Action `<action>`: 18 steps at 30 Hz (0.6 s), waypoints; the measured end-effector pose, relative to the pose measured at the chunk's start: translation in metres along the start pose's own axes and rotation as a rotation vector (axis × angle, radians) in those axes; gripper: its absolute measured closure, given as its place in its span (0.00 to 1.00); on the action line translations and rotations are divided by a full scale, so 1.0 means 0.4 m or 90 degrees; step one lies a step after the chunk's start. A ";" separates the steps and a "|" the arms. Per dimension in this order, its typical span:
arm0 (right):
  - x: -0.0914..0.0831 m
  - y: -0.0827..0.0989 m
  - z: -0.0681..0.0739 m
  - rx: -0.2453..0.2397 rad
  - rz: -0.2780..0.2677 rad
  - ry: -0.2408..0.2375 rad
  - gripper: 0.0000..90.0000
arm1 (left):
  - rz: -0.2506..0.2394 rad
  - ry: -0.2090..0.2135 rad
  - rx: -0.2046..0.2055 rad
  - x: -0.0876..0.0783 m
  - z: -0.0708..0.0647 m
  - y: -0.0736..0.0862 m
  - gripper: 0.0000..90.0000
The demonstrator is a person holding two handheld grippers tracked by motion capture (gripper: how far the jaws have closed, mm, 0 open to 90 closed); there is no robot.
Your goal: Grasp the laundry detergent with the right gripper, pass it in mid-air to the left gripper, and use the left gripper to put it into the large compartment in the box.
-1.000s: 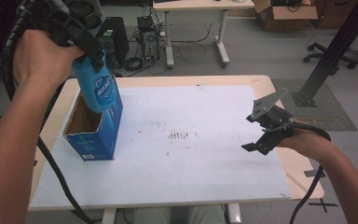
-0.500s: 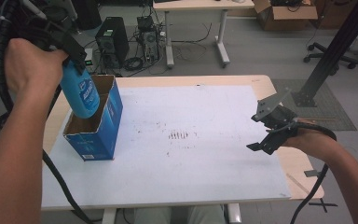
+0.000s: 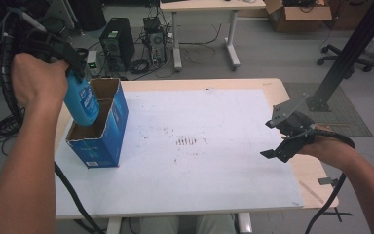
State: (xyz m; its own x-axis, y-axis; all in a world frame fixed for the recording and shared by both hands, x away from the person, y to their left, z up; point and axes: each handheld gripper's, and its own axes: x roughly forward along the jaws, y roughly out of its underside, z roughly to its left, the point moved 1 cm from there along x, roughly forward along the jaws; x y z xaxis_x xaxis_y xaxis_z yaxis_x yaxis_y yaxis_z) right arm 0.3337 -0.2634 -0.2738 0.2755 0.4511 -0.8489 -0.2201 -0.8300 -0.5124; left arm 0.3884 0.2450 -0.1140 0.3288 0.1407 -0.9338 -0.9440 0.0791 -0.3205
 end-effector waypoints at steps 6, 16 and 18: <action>0.006 0.002 -0.002 0.006 0.000 0.000 0.07 | 0.001 0.004 0.004 0.065 0.006 0.007 0.42; 0.014 0.004 -0.002 0.012 0.007 0.000 0.07 | 0.002 0.007 0.016 0.148 0.007 0.021 0.42; 0.016 0.004 0.000 0.013 0.008 -0.001 0.07 | 0.004 0.008 0.022 0.178 0.005 0.026 0.42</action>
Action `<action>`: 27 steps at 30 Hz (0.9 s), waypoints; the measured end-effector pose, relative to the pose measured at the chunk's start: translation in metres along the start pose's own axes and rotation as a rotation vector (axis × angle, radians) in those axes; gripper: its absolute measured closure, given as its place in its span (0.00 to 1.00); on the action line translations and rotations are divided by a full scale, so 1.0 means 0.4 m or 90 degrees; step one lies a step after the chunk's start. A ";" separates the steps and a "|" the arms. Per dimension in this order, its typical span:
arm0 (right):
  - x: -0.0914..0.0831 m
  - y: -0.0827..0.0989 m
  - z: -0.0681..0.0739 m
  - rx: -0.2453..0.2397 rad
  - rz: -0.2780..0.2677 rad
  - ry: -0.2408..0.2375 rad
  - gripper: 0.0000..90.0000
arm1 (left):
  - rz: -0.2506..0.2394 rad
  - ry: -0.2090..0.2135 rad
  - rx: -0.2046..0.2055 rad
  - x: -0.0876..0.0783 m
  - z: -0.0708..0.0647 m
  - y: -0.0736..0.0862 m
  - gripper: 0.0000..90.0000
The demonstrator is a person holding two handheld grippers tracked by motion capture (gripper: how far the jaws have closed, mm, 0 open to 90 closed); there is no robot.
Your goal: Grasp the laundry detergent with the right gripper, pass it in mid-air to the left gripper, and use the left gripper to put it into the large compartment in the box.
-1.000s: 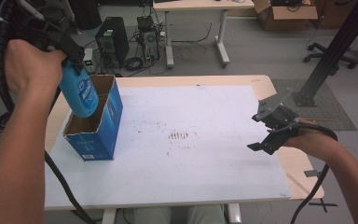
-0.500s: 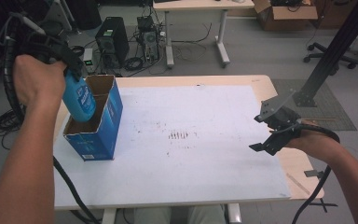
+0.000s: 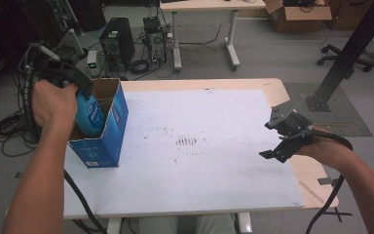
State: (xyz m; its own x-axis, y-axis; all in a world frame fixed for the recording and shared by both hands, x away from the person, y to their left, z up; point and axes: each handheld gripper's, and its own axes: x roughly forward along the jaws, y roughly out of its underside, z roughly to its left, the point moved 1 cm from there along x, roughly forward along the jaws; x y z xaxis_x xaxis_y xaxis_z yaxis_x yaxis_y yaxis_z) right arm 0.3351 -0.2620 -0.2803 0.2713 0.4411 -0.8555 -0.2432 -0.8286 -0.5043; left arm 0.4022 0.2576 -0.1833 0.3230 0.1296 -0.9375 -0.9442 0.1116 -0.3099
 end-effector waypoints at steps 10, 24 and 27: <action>0.018 0.009 0.000 0.008 0.009 -0.008 0.07 | 0.015 0.009 0.014 0.102 -0.016 0.011 0.42; 0.027 0.020 -0.003 0.020 0.016 -0.009 0.07 | 0.035 0.006 0.031 0.198 -0.030 0.028 0.42; 0.026 0.019 -0.003 0.019 0.018 -0.008 0.07 | 0.040 0.008 0.034 0.207 -0.033 0.029 0.42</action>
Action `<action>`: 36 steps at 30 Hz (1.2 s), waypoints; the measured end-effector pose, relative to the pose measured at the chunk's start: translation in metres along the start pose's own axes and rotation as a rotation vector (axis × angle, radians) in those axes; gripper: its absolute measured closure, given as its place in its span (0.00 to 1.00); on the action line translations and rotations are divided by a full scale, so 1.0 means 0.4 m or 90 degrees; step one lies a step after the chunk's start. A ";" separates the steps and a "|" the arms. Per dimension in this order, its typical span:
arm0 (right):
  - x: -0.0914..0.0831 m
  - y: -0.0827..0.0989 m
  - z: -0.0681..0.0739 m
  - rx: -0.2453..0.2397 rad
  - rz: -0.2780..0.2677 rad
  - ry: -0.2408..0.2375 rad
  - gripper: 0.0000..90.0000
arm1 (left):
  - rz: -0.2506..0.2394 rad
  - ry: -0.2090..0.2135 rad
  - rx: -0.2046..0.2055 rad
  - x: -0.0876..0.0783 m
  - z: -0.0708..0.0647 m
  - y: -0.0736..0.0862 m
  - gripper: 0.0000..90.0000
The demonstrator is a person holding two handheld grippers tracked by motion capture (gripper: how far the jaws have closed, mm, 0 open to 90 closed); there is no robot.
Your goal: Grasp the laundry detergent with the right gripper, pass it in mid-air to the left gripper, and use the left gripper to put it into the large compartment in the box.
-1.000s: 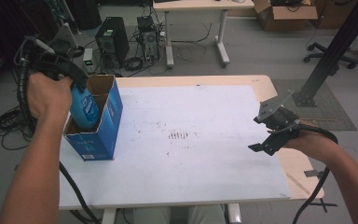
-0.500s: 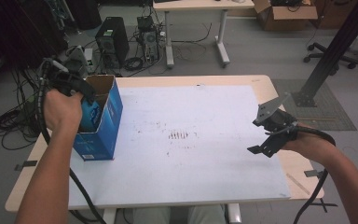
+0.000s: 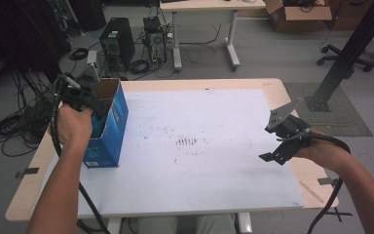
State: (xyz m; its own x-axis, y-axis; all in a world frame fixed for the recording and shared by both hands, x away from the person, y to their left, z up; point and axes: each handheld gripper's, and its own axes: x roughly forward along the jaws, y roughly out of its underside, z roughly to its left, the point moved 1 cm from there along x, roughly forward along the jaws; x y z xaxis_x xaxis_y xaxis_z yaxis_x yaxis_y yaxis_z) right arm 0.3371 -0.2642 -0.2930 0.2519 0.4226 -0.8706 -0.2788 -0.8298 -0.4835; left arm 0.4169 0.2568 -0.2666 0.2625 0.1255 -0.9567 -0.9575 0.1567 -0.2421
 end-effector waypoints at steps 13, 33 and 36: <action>0.005 0.003 0.001 0.004 0.003 -0.003 0.07 | 0.013 0.010 -0.004 0.044 -0.005 0.006 0.42; 0.021 0.001 0.004 0.003 0.009 -0.014 0.08 | 0.015 0.023 0.003 0.050 0.002 0.002 0.40; 0.022 -0.002 0.004 0.001 0.007 -0.014 0.08 | 0.013 0.024 0.003 0.050 0.004 0.002 0.40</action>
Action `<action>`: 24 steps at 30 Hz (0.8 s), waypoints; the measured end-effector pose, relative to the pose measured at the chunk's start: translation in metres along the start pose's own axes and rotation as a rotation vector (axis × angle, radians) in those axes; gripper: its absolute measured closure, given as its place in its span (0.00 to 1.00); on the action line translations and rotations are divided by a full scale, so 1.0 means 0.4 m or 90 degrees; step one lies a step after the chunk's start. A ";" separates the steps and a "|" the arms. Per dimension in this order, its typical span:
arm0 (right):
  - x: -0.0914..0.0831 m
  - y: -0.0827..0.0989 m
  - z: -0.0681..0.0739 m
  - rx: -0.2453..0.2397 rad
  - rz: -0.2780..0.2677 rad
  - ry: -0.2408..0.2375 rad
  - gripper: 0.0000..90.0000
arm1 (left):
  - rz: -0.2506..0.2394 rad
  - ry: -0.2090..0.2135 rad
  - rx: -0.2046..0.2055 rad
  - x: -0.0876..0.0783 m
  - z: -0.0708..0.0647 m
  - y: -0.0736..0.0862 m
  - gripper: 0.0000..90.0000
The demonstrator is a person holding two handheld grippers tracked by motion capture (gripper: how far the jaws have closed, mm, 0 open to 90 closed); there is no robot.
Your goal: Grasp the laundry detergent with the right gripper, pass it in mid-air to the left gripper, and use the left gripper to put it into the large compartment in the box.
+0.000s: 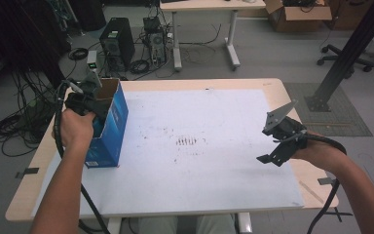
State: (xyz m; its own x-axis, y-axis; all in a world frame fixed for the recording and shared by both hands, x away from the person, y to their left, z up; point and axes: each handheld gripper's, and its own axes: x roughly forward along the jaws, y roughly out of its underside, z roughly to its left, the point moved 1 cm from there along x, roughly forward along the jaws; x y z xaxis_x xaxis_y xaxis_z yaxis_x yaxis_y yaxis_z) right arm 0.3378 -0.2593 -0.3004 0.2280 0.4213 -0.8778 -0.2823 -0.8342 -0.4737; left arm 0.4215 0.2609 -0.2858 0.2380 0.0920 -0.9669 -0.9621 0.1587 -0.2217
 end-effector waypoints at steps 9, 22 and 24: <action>-0.004 -0.002 0.001 0.000 0.000 0.001 0.08 | -0.016 0.007 -0.007 -0.039 0.014 -0.001 0.25; -0.022 -0.012 0.014 -0.007 -0.003 0.007 0.08 | -0.047 0.009 0.018 -0.155 0.005 -0.001 0.12; -0.026 -0.012 0.016 -0.006 -0.003 0.009 0.08 | -0.049 0.009 0.026 -0.171 0.000 0.000 0.11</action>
State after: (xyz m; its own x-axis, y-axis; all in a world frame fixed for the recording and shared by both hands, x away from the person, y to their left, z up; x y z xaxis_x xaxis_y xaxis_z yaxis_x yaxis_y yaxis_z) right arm 0.3306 -0.2573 -0.2893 0.2427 0.4205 -0.8742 -0.2717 -0.8356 -0.4774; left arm 0.4050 0.2545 -0.2197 0.3096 0.0645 -0.9487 -0.9345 0.2050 -0.2910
